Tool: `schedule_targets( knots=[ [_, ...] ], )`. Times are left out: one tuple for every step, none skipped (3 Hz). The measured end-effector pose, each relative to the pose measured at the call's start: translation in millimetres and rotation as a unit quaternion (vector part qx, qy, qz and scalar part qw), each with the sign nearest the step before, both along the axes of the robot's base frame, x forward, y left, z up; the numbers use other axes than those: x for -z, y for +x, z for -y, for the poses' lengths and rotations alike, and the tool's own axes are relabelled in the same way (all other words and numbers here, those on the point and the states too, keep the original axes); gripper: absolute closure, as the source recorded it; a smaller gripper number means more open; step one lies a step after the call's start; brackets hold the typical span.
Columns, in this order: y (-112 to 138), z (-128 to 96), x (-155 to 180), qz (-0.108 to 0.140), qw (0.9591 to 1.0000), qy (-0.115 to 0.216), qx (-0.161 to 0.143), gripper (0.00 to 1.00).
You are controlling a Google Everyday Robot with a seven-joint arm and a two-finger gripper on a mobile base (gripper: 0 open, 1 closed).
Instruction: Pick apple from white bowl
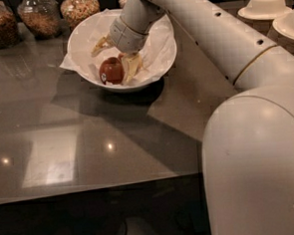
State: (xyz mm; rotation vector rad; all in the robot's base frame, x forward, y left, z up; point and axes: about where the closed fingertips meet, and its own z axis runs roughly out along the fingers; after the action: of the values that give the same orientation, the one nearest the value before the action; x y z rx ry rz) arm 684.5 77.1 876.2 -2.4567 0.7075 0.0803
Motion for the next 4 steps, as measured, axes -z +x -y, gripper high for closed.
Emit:
schedule_targets(
  knots=[
    [2.5,-1.2,4.4,-0.003,1.0,-0.006,0.0,0.3],
    [3.0,-2.3,6.7,-0.005,1.0,-0.009,-0.001,0.32],
    [2.6,-2.7,7.3,-0.006,0.9999,-0.01,-0.001,0.51],
    [1.8,-2.5,6.3,-0.007,0.9999,-0.011,0.0,0.74]
  ],
)
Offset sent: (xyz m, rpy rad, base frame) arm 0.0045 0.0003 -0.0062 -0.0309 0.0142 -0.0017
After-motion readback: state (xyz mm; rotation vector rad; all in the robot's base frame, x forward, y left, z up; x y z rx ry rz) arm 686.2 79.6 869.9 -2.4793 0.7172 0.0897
